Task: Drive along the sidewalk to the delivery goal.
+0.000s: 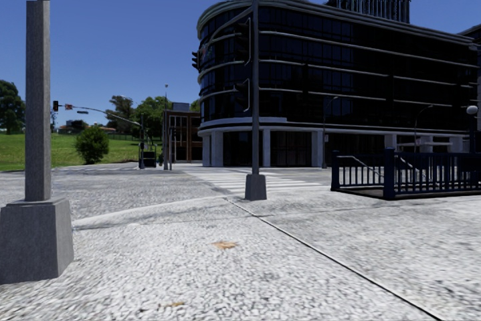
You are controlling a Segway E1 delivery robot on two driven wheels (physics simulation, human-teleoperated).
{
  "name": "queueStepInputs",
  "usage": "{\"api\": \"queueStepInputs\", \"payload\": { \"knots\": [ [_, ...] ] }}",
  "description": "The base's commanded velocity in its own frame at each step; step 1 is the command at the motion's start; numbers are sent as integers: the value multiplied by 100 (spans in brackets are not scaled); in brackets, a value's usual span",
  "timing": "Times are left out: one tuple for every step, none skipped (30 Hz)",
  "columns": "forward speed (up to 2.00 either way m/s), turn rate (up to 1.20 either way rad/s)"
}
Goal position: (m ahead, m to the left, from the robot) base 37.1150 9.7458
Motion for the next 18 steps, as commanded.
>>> {"api": "queueStepInputs", "payload": {
  "knots": [
    [200, -36],
    [200, -36],
    [200, -36],
    [200, -36],
    [200, -36],
    [200, -36],
    [200, -36],
    [200, -36],
    [200, -36],
    [200, -36],
    [200, -36],
    [200, -36],
    [200, -36],
    [200, -36],
    [200, -36],
    [200, -36],
    [200, -36],
    [200, -36]
  ]
}}
